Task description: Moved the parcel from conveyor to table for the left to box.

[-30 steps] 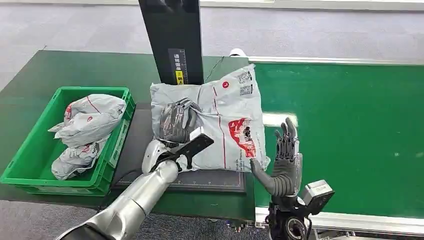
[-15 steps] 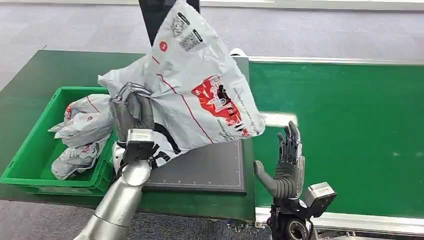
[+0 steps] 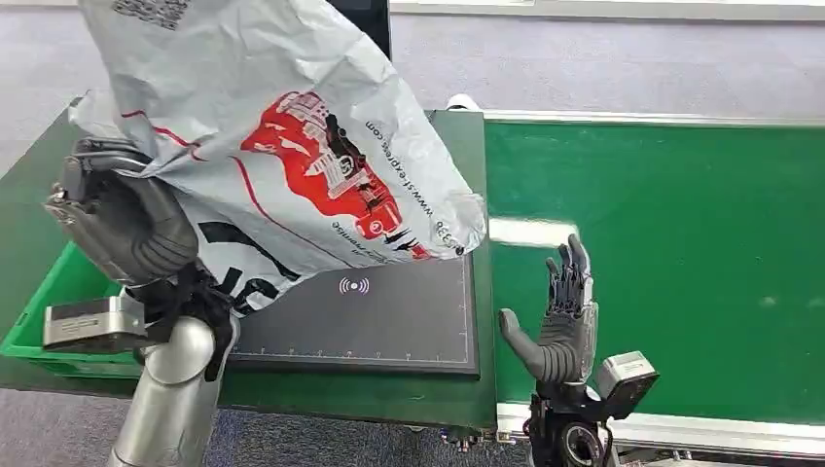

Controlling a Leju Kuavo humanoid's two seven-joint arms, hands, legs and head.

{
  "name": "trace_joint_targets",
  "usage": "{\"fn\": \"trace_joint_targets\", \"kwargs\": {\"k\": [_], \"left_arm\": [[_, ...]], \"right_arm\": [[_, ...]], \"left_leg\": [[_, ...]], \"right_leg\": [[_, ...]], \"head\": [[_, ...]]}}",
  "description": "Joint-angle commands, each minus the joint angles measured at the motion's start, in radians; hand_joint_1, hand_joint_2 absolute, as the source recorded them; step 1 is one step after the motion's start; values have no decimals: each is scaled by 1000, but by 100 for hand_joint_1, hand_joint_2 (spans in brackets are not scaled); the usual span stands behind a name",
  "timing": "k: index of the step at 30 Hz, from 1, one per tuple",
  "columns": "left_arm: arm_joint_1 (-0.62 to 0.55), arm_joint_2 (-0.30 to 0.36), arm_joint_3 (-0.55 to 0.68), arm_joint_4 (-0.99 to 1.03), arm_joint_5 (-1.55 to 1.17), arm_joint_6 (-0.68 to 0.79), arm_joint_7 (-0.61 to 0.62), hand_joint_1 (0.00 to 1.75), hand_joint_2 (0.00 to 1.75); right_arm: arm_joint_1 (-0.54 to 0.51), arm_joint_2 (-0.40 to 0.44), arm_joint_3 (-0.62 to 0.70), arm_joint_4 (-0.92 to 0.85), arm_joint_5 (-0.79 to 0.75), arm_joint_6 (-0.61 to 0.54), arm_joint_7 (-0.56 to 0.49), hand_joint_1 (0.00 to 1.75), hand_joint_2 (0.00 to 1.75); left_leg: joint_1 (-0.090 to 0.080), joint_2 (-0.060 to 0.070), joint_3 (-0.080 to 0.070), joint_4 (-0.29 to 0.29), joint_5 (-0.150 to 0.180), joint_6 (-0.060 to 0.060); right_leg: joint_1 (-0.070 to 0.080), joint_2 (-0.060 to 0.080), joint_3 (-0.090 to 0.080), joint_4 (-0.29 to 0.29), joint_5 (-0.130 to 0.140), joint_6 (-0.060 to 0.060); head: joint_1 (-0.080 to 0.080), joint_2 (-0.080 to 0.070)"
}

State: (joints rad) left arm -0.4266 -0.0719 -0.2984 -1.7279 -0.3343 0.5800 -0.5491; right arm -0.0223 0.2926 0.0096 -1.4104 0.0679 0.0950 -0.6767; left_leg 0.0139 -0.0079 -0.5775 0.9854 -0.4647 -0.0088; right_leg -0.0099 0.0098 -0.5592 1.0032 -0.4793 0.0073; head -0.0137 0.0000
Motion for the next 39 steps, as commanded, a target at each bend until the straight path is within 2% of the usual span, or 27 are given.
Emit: {"fn": "trace_joint_targets", "kwargs": {"k": [1,6,8,12,14,18,21,24,27,28,37,39], "left_arm": [[-265,181,25,4,39,-71,102,175,175],[-406,315,109,32,122,-100,189,175,175],[-432,349,143,49,142,-122,202,175,175],[-560,411,201,178,124,-154,278,175,175],[-569,416,207,197,128,-166,282,175,175],[-594,503,226,330,76,-191,332,175,175],[-541,541,251,375,64,-201,314,175,175],[-358,555,317,368,48,-211,253,175,175],[-124,512,382,301,2,-198,183,175,175],[-49,477,404,270,-35,-192,163,175,175],[312,370,448,52,-309,-181,195,175,175],[341,367,453,33,-325,-186,203,175,175]], "right_arm": [[-55,-35,-39,117,-14,6,-19,0,175],[-35,-38,-40,106,-23,-3,-21,0,175],[-20,-36,-40,89,-23,-4,-21,0,175],[17,-30,-45,48,-26,1,-17,0,175],[17,-29,-47,49,-25,1,-17,0,175],[17,-25,-57,48,-23,1,-15,0,175],[11,-21,-61,50,-20,-2,-9,0,175],[25,-15,-67,33,-17,-9,-5,0,175],[54,-10,-74,0,-17,-11,-2,0,175],[65,-6,-78,-14,-18,-11,-1,0,175],[99,2,-106,-40,-17,-5,4,0,175],[100,3,-109,-40,-17,-4,4,0,175]], "left_leg": [[1,-1,-2,1,1,0],[1,1,-2,2,1,0],[1,2,-1,2,0,0],[1,1,-1,2,0,-1],[2,1,-2,2,0,0],[2,3,-1,1,1,0],[1,5,1,-1,1,0],[0,7,4,-4,1,0],[-3,6,9,-8,2,0],[-3,6,8,-7,1,0],[-1,5,4,-4,-1,-1],[-1,7,6,-5,-2,-1]], "right_leg": [[1,-1,-1,1,0,-1],[1,0,-2,2,0,-1],[1,1,-2,2,0,-1],[2,-1,-2,2,-1,-1],[2,-1,-2,3,-1,-1],[2,1,-2,1,0,-1],[1,3,-1,1,0,-1],[0,5,1,-1,1,-1],[-2,5,5,-4,0,-1],[-3,5,4,-3,0,0],[-1,4,1,-2,-1,-1],[-1,5,3,-4,-1,-1]], "head": [[0,0],[0,0],[0,0],[0,0],[0,0],[0,0],[1,0],[0,0],[1,0],[0,0],[1,0],[2,0]]}}
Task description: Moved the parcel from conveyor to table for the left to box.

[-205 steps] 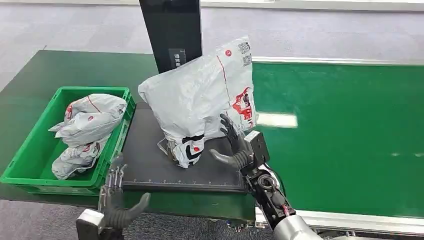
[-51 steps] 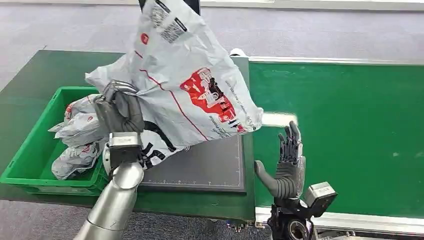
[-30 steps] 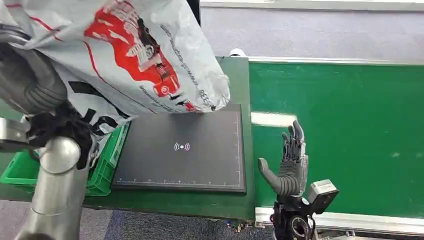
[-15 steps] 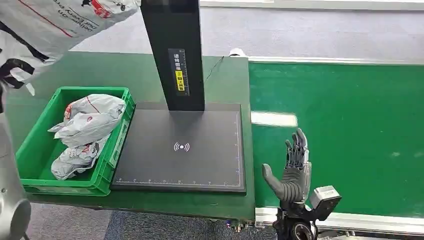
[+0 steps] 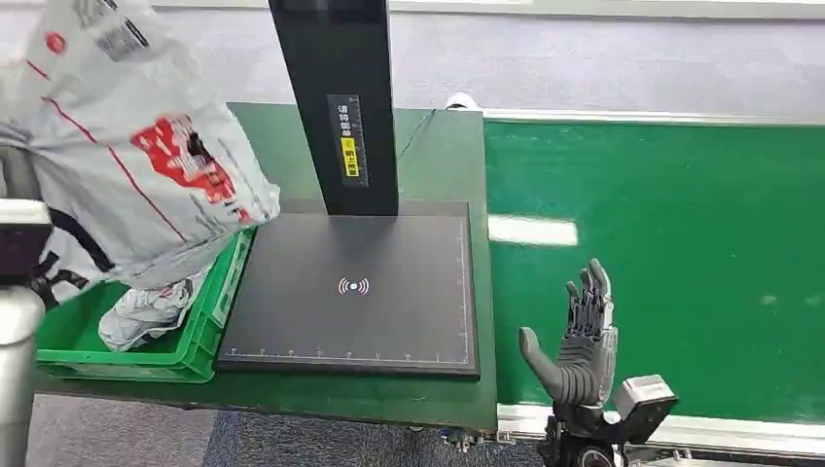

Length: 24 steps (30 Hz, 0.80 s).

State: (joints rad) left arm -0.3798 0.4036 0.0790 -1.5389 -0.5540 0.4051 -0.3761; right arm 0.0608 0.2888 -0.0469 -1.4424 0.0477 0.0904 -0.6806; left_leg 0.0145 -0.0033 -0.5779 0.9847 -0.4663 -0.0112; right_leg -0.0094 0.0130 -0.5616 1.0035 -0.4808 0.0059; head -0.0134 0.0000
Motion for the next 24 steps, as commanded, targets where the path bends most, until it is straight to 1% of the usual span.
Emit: {"fn": "trace_joint_targets", "kwargs": {"k": [1,4,5,9,10,12,13,15,16,19,21,22,24], "left_arm": [[313,-116,80,-172,-135,-29,43,175,175],[296,-115,72,-159,-157,-56,59,175,175],[263,-116,58,-128,-182,-74,72,175,175],[125,-120,8,6,-211,-98,94,175,175],[63,-114,-7,58,-212,-108,104,175,175],[2,-107,-15,110,-213,-121,110,175,175],[-82,-99,-31,172,-207,-141,120,175,175],[-208,-95,-60,267,-209,-169,137,175,175],[-329,-98,-95,364,-218,-190,161,175,175],[-507,-108,-155,509,-228,-217,197,175,175],[-576,-119,-171,573,-243,-216,223,175,175],[-607,-121,-178,604,-250,-222,236,175,175],[-627,-119,-181,624,-256,-227,243,175,175]], "right_arm": [[18,10,-57,-11,4,3,8,0,175],[20,15,-58,-18,7,8,8,0,175],[19,18,-57,-23,8,12,12,0,175],[13,20,-55,-19,15,21,20,0,175],[9,21,-54,-14,16,23,20,0,175],[6,21,-53,-9,18,26,21,0,175],[3,21,-51,-5,20,29,21,0,175],[1,21,-48,-1,21,32,21,0,175],[-2,21,-44,4,22,35,22,0,175],[-12,18,-38,21,23,38,22,0,175],[-23,18,-34,32,24,42,22,0,175],[-30,17,-33,38,24,45,23,0,175],[-36,18,-32,39,24,46,23,0,175]], "left_leg": [[-1,3,4,-3,0,1],[-1,1,4,-3,0,1],[0,-1,1,-1,0,1],[1,-6,0,-1,2,1],[1,-7,0,-1,3,1],[1,-8,1,0,2,1],[1,-9,0,0,3,1],[2,-10,0,1,3,0],[2,-13,-2,1,4,1],[3,-18,-3,3,6,0],[3,-15,-2,2,6,1],[3,-15,-3,2,6,1],[2,-11,-1,2,4,1]], "right_leg": [[-1,2,3,-2,0,0],[0,0,4,-3,0,0],[0,-2,1,-1,0,0],[0,-6,1,-1,0,0],[1,-8,2,-2,0,0],[1,-8,1,0,0,0],[1,-10,1,-1,0,0],[1,-9,2,0,0,0],[2,-13,2,0,0,-1],[3,-18,1,1,0,-1],[2,-15,2,1,1,0],[2,-16,3,0,1,0],[2,-11,3,0,2,-1]], "head": [[0,0],[1,0],[0,0],[1,0],[0,0],[1,0],[1,0],[1,0],[0,0],[1,0],[1,0],[0,0],[1,0]]}}
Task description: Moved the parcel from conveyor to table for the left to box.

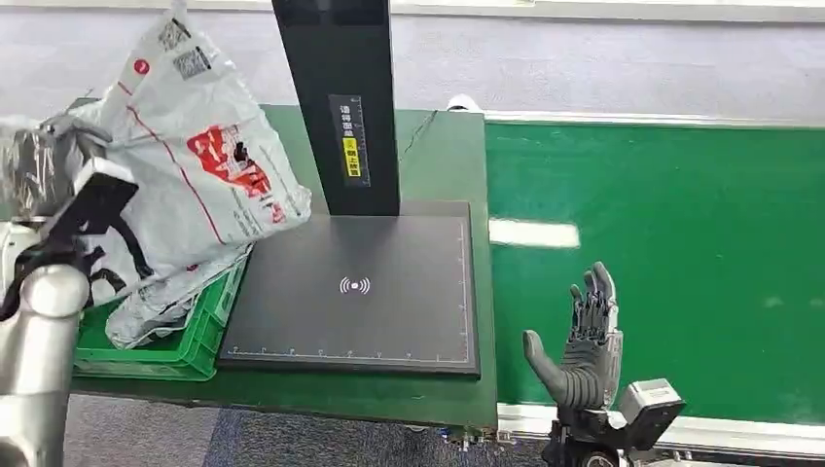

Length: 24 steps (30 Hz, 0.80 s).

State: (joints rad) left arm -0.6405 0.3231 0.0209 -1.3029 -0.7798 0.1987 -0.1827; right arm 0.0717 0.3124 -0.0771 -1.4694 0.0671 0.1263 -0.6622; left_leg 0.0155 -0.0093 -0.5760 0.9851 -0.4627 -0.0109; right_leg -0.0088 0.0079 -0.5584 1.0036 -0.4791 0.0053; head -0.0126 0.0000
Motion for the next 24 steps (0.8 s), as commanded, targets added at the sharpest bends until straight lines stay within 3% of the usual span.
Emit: {"fn": "trace_joint_targets", "kwargs": {"k": [1,6,13,16,24], "left_arm": [[-397,-35,-128,419,-34,-34,60,175,175],[-452,1,-128,484,-37,-66,71,175,175],[-284,93,-33,414,9,-48,43,175,175],[-267,110,1,410,9,-48,40,175,175],[-376,128,16,542,-79,-112,91,175,175]], "right_arm": [[-49,-5,0,63,5,13,5,0,175],[-47,-6,5,52,5,18,6,0,175],[-45,-6,-1,53,5,23,7,0,175],[-40,-6,-3,48,5,25,8,0,175],[-33,-13,-3,58,2,35,9,0,175]], "left_leg": [[1,-4,-3,1,1,1],[1,-1,-3,1,0,0],[-1,9,1,-3,0,0],[-1,9,1,-3,0,0],[1,3,-3,0,0,0]], "right_leg": [[1,-6,0,0,0,0],[2,-3,-2,0,0,-1],[0,7,-1,-1,1,-1],[0,7,-1,-1,1,-1],[2,2,-3,0,0,-1]], "head": [[0,0],[0,0],[0,0],[0,0],[0,0]]}}
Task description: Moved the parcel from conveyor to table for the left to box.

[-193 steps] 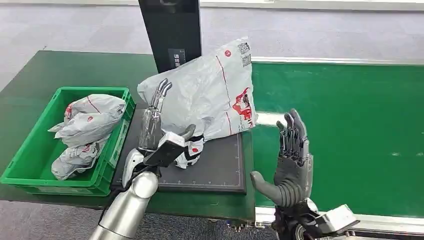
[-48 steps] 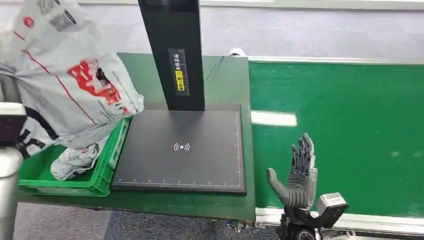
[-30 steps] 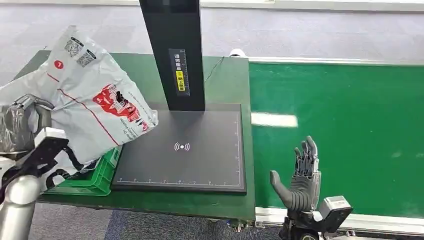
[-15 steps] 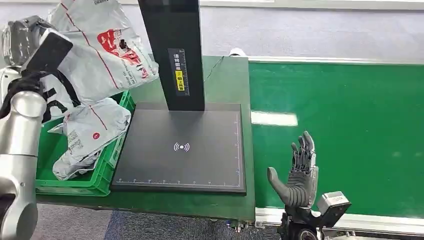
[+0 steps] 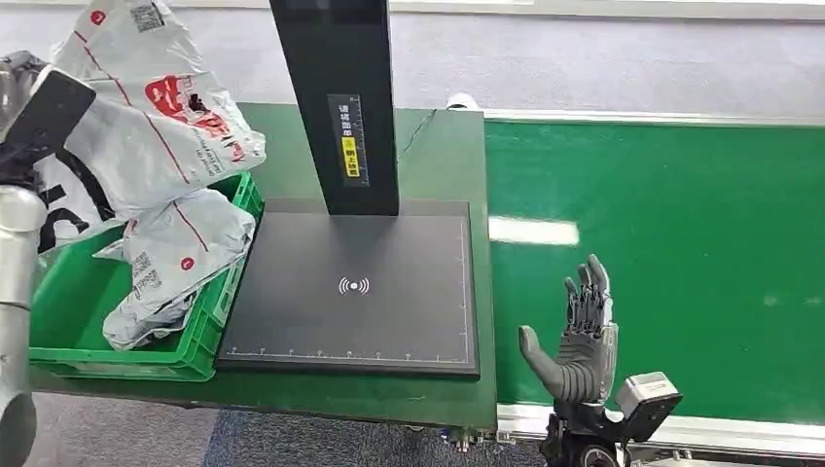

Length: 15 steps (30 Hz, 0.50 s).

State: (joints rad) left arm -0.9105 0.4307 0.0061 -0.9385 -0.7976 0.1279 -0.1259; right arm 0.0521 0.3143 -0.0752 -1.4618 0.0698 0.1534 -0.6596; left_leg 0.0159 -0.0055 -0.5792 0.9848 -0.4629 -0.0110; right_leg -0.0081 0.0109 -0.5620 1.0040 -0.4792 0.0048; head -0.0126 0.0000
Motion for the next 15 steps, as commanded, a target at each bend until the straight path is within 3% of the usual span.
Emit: {"fn": "trace_joint_targets", "kwargs": {"k": [1,5,12,15], "left_arm": [[-131,12,27,216,-73,-49,33,175,175],[-180,-8,6,291,-105,-69,22,175,175],[-165,-41,-44,292,-107,-134,-6,175,175],[-230,-52,-100,332,-117,-235,-7,175,175]], "right_arm": [[-18,-17,-4,57,0,9,6,0,175],[-27,-18,-4,71,0,12,6,0,175],[-29,-14,-9,64,4,13,7,0,175],[-16,-16,-13,52,5,8,5,0,175]], "left_leg": [[1,-1,0,0,0,1],[1,-2,0,1,0,0],[0,-3,0,0,0,1],[1,-3,-1,1,0,1]], "right_leg": [[1,-2,1,0,0,0],[1,-3,1,0,0,0],[1,-4,1,-1,0,0],[1,-4,1,-1,0,0]], "head": [[0,0],[0,0],[0,0],[0,0]]}}
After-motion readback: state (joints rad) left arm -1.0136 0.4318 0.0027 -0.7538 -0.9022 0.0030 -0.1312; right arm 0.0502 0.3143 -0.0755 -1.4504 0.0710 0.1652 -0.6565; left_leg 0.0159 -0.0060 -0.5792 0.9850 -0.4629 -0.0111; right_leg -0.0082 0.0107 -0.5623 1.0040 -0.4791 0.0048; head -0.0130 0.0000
